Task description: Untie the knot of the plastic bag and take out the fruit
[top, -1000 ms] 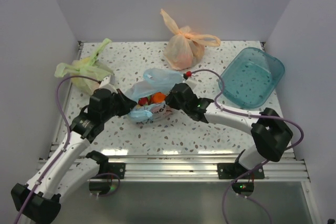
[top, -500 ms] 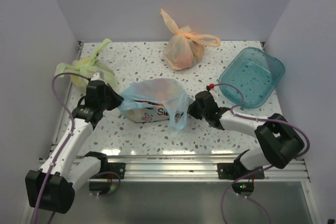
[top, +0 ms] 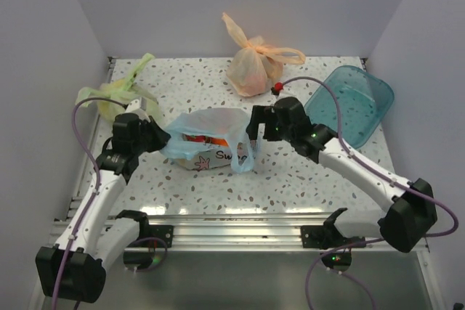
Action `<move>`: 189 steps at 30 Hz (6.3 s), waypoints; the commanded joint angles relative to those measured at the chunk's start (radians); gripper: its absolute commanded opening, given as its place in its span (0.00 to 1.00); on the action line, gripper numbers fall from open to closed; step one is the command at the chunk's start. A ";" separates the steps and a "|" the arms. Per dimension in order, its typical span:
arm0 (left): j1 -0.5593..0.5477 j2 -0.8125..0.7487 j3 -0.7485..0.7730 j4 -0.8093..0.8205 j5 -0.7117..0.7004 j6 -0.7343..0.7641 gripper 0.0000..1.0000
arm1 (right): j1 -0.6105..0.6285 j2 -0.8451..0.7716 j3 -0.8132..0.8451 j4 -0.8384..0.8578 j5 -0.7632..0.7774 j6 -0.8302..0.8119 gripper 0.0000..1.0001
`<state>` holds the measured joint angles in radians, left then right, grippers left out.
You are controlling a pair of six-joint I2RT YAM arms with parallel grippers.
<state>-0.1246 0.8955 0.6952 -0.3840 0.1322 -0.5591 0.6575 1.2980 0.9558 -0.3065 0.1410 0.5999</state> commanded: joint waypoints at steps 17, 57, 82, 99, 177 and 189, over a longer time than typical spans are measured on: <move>0.008 -0.044 0.004 -0.047 0.089 0.097 0.08 | 0.277 0.437 0.612 -0.315 0.078 -0.865 0.99; -0.082 0.099 0.300 -0.133 -0.257 0.122 1.00 | -0.024 0.181 0.209 0.007 -0.244 -0.157 0.00; -0.623 0.350 0.282 -0.398 -0.892 -0.295 1.00 | -0.002 0.175 0.179 0.021 -0.173 -0.149 0.00; -0.324 0.386 0.077 -0.110 -0.712 -0.134 0.53 | -0.100 0.130 0.114 0.000 -0.107 -0.143 0.00; -0.112 -0.013 -0.060 0.004 0.118 0.096 0.00 | 0.178 0.052 0.150 -0.109 -0.185 -0.350 0.70; -0.112 -0.036 -0.108 0.025 0.139 0.185 0.00 | 0.488 0.423 0.256 -0.204 -0.412 -0.567 0.29</move>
<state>-0.2420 0.8692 0.5922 -0.3832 0.2516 -0.4400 1.0843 1.6882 1.1244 -0.4347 -0.1570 0.1387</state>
